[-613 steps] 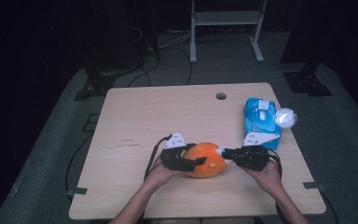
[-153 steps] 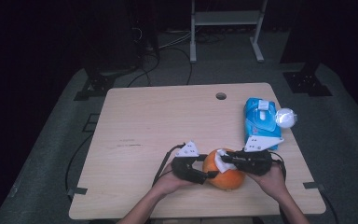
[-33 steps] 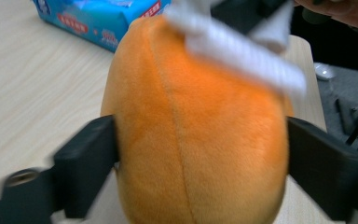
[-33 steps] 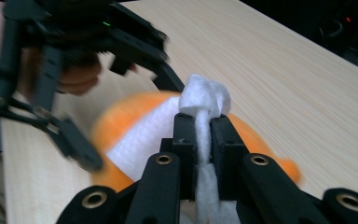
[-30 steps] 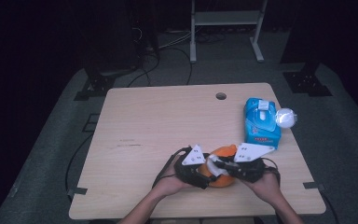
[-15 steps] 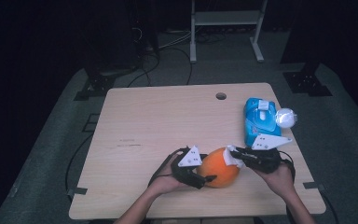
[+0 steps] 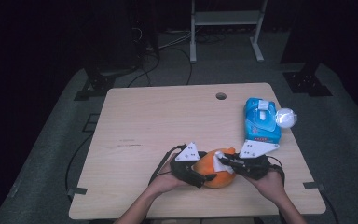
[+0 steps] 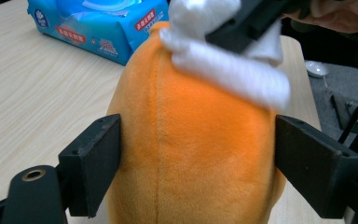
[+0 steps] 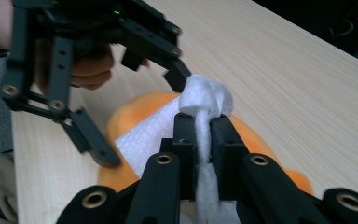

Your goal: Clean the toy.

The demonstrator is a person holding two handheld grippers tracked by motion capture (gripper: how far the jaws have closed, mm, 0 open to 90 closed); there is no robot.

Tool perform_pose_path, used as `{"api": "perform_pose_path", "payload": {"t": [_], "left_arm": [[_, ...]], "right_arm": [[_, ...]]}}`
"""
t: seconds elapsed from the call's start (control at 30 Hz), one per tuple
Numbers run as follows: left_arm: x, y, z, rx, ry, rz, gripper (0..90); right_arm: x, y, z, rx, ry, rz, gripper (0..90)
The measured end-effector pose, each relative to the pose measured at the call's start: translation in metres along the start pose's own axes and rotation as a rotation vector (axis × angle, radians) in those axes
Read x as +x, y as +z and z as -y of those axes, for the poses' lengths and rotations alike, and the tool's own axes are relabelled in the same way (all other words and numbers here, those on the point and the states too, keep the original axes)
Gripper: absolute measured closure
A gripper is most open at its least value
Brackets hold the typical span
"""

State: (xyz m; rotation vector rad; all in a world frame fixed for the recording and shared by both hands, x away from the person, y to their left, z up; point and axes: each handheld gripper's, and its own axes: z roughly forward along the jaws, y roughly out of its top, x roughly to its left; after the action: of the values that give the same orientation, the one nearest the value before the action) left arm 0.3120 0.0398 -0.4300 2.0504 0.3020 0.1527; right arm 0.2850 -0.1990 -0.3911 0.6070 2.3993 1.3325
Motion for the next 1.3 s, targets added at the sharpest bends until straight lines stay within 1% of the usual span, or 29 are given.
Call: {"api": "perform_pose_path", "payload": {"t": [0.07,0.13,0.17,0.2,0.27,0.33,0.4,0.43,0.5,0.53,0.57,0.6,0.63,0.7,0.77,0.83,0.93,1.0,1.07,1.13,1.2,1.27,1.3], "left_arm": [[0.0,-0.001,0.0,0.002,0.013,-0.004,18.8],[0.0,-0.002,0.001,0.005,0.026,-0.004,22.6],[0.0,-0.002,0.001,0.005,0.023,-0.006,23.5],[0.0,-0.002,0.001,0.009,0.03,-0.011,24.1],[0.002,-0.003,0.002,0.017,0.032,-0.013,25.2],[0.006,-0.005,0.003,0.021,0.017,-0.01,25.1],[0.009,-0.005,0.003,0.016,-0.011,0.003,23.4],[0.01,-0.004,0.001,0.017,-0.031,0.007,19.7],[0.008,-0.001,-0.002,0.0,-0.064,0.013,11.5],[0.007,0.001,-0.003,-0.006,-0.065,0.021,10.4],[0.006,0.002,-0.003,0.005,-0.052,0.014,10.4],[0.006,0.002,-0.003,0.005,-0.052,0.014,12.1],[0.005,0.0,-0.001,0.031,-0.018,0.019,17.4],[0.006,-0.003,0.001,0.028,-0.014,0.022,22.9],[0.007,-0.004,0.002,0.032,-0.008,0.022,26.0],[0.007,-0.004,0.003,0.03,-0.014,0.023,26.2],[0.008,-0.005,0.004,0.031,-0.004,0.032,27.2],[0.009,-0.007,0.005,0.04,0.013,0.035,29.2],[0.01,-0.009,0.006,0.047,0.022,0.041,30.7],[0.012,-0.012,0.008,0.054,0.018,0.052,30.9],[0.014,-0.013,0.009,0.051,0.013,0.059,30.8],[0.013,-0.012,0.008,0.055,0.01,0.058,28.0],[0.013,-0.011,0.006,0.059,0.001,0.053,22.6]], "right_arm": [[0.003,0.002,-0.003,0.0,-0.018,-0.012,81.2],[0.003,0.002,-0.004,0.003,-0.018,-0.013,81.2],[0.0,0.0,-0.003,0.0,-0.01,-0.014,81.2],[-0.003,-0.001,-0.002,-0.002,-0.002,-0.012,81.2],[-0.008,-0.004,0.001,0.002,0.011,0.006,81.2],[-0.014,-0.007,0.005,0.0,0.023,0.021,81.2],[-0.017,-0.008,0.008,0.003,0.038,0.021,81.2],[-0.017,-0.007,0.008,0.007,0.037,0.022,81.2],[-0.014,-0.006,0.004,0.014,0.021,0.023,81.2],[-0.011,-0.004,0.003,0.01,0.018,0.01,81.2],[-0.009,-0.002,0.001,0.002,0.016,-0.01,81.2],[-0.005,0.0,-0.001,-0.001,0.005,-0.02,81.1],[0.0,0.002,-0.002,0.002,-0.013,-0.026,81.1],[0.003,0.004,-0.004,0.007,-0.022,-0.03,81.1],[0.0,0.003,-0.004,0.003,-0.018,-0.033,81.2],[-0.004,0.001,-0.001,0.001,-0.009,-0.026,81.1],[-0.009,-0.002,0.003,-0.001,0.005,-0.012,81.1],[-0.011,-0.004,0.005,0.002,0.006,-0.001,81.2],[-0.014,-0.006,0.007,0.009,0.001,0.02,81.1],[-0.019,-0.009,0.01,0.01,0.025,0.034,81.1],[-0.021,-0.009,0.013,0.002,0.051,0.028,81.1],[-0.019,-0.008,0.013,-0.002,0.054,0.025,81.1],[-0.016,-0.006,0.011,0.0,0.044,0.023,81.1]]}}
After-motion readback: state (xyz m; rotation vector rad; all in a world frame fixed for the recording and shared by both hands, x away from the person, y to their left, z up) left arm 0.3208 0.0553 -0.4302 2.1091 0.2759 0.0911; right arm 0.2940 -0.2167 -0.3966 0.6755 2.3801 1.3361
